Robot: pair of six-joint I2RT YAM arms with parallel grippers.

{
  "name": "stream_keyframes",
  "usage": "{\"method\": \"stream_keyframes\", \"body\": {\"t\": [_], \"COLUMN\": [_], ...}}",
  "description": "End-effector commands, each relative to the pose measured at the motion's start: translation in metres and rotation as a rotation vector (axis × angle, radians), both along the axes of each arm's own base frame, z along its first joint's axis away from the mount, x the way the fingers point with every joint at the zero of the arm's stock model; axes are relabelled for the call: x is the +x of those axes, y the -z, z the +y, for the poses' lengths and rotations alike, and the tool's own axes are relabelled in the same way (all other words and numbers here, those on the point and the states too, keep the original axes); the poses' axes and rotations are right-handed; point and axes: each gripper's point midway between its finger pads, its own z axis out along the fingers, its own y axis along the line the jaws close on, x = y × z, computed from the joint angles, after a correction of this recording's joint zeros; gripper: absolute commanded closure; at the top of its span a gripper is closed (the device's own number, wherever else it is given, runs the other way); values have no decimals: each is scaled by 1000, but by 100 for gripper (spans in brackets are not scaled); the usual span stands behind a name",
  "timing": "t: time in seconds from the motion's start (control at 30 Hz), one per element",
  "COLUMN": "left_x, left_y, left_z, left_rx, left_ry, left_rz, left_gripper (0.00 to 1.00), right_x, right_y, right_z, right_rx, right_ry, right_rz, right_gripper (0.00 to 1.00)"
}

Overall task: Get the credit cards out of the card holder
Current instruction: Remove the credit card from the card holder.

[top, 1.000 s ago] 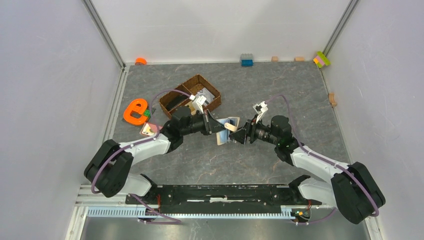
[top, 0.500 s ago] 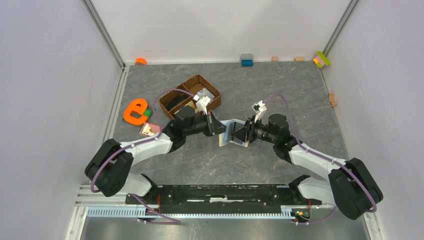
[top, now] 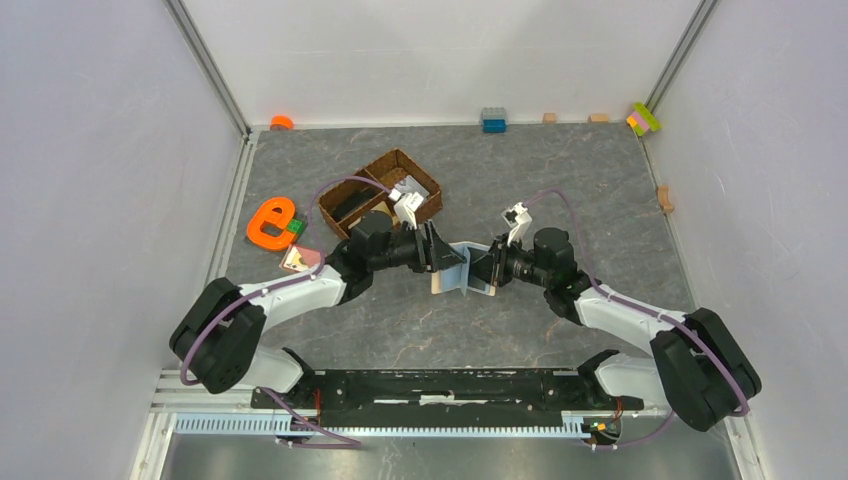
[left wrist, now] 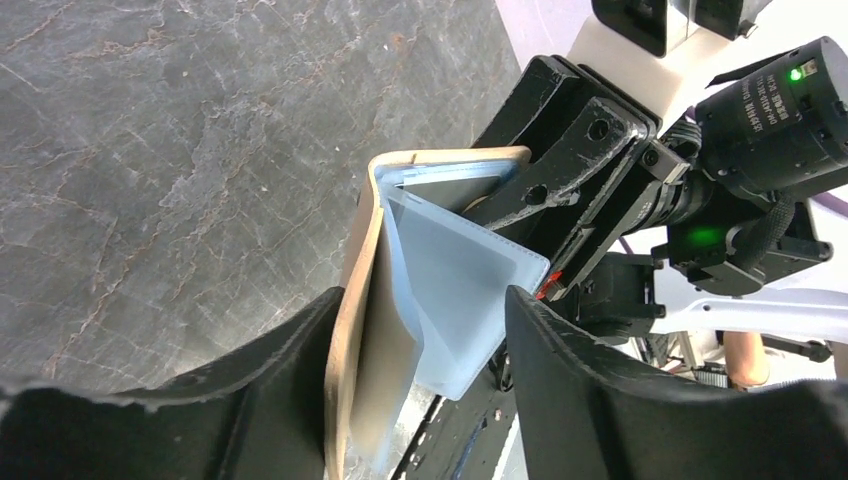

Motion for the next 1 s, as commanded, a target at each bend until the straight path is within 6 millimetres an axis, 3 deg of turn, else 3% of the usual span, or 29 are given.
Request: {"method": "stream_keyframes", "body": {"t": [0.0,0.2,0.4,0.5,0.67,0.97], "left_x": [3,2,-2,0,3,13], "left_y": [-15,-5,4,11,16,12], "left_z": [-3,-8,-13,-14,-15,1], "left_rx": [11,104,226,295,320,201], "left_ry": [13,10,2,-11,-20,-15], "left_rz": [-74,-86,-132,-135,-119,-8], "left_gripper": [32,30,2,1,22,41], "right_x": [11,11,10,11,11,14], "right_y": [-18,-16,-14,-15,-14,-17], "right_z": [5,5,5,5,5,-4], "right_rx": [37,51,51,53,51,64], "right_ry": [5,-1,-2,-3,-1,16], "right_rz": [-35,-14,-1,-2,-1,11], "right_gripper": [89,90,90,90,91,92]}}
